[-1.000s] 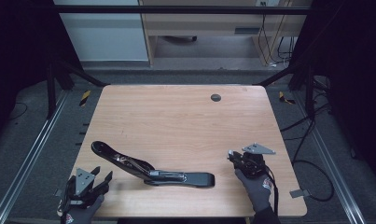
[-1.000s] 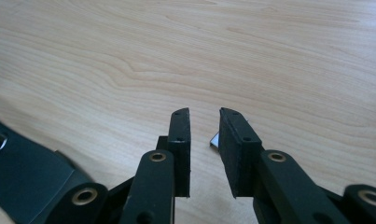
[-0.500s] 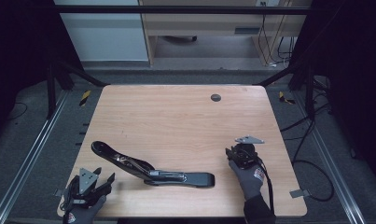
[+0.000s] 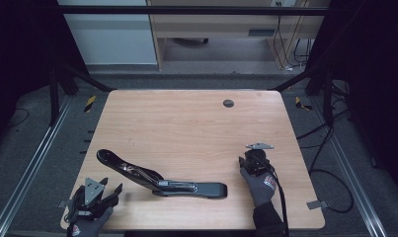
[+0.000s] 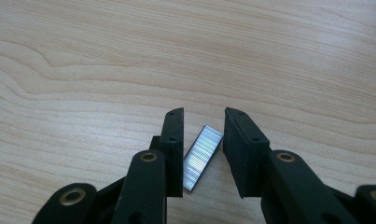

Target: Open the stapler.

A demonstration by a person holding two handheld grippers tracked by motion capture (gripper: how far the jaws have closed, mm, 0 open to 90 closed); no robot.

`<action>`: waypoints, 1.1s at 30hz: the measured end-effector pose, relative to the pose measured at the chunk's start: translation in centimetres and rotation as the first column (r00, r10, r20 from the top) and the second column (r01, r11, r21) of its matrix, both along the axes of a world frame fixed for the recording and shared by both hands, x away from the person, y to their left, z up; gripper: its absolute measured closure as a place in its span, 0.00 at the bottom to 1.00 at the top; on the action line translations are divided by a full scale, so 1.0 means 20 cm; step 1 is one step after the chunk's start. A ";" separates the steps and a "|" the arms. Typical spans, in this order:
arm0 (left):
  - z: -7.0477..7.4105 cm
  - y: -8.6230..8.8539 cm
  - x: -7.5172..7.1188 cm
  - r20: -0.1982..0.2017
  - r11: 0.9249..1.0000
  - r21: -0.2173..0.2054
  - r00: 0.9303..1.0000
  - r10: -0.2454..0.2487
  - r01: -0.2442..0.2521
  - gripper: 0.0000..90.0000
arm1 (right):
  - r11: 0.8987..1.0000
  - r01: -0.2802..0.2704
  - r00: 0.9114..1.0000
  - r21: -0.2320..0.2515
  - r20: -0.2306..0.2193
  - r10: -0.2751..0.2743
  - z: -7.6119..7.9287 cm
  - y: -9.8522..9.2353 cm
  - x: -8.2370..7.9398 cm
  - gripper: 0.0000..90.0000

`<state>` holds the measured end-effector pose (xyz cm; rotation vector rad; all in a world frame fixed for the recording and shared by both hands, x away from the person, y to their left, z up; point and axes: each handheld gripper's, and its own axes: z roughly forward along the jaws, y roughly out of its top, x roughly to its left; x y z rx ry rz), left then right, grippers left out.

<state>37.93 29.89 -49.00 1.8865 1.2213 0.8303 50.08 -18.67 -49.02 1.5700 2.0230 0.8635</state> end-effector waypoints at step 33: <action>0.00 -0.01 0.00 -0.005 1.000 0.003 1.000 -0.013 0.013 0.47 | 0.969 -0.246 0.969 -0.022 -0.032 0.246 0.01 -0.15 -0.16 0.87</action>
